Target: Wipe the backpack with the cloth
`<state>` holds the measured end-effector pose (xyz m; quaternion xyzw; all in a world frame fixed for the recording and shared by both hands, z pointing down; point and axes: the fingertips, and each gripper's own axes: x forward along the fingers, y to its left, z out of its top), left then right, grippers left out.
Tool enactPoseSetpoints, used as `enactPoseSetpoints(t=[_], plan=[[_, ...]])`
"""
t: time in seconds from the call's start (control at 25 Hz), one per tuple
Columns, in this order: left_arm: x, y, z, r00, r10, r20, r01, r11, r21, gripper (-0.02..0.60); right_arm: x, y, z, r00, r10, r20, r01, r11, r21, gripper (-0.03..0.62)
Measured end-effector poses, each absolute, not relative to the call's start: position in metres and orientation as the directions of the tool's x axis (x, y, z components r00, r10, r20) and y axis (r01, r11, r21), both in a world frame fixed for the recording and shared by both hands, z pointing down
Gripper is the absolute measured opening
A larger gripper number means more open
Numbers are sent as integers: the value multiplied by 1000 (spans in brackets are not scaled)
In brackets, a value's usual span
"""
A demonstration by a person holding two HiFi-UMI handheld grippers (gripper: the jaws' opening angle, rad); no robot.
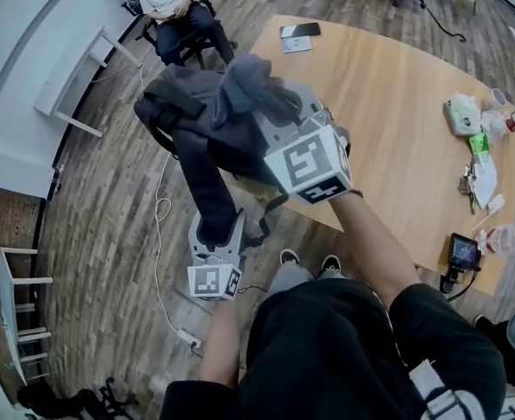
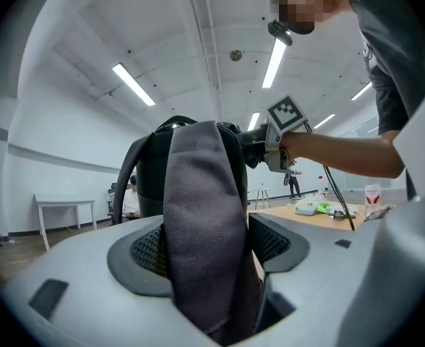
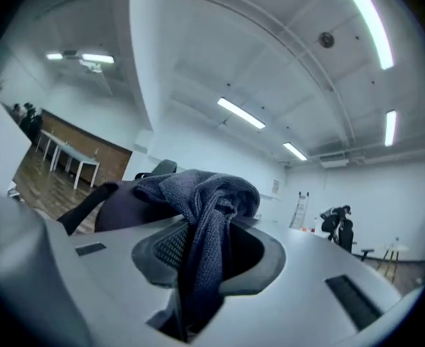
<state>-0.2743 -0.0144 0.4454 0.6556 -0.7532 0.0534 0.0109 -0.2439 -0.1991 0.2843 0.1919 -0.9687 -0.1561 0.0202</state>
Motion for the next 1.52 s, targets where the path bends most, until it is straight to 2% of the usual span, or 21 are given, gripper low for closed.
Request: enactPoseSetpoints(t=[0.12,0.36,0.48,0.6,0.68,0.8,0.88,1.08,1.24,1.4,1.52], plan=[[-279,-14,444,-137,-987,89,-989,132,-63,315,-223,-215,316,-918,-395,17,-385,903,188,106],[-280,-21,448,-119,-987,104,-993,118,-20,314,-209,-226,431,-891,-390,232,-372,921,119,104],[-279,-20,450,-115,-988,103,-993,115,-9,314,-216,-229,496,-853,-375,364,-346,927,144,104],[-278,-21,450,-113,-989,100,-994,112,-9,314,-219,-238,526,-835,-393,385,-356,919,166,103],[-277,-22,450,-113,-989,100,-994,113,0,314,-215,-245,553,-803,-379,460,-356,924,140,103],[-273,-19,448,-116,-988,100,-993,118,13,314,-209,-237,614,-703,-329,631,-276,943,184,103],[-271,-18,447,-116,-989,91,-993,118,16,314,-208,-226,637,-658,-310,686,-212,951,226,103],[-270,-16,445,-117,-989,86,-993,118,10,314,-208,-163,654,-655,-208,726,-97,976,193,103],[-268,-16,443,-117,-990,79,-993,119,16,314,-224,-117,642,-718,-162,677,-69,984,162,103],[-268,-15,446,-118,-990,78,-992,120,27,314,-229,-116,595,-812,-199,549,-158,980,121,101],[-269,-15,448,-121,-990,78,-992,124,38,314,-222,-145,583,-809,-243,535,-258,965,49,101]])
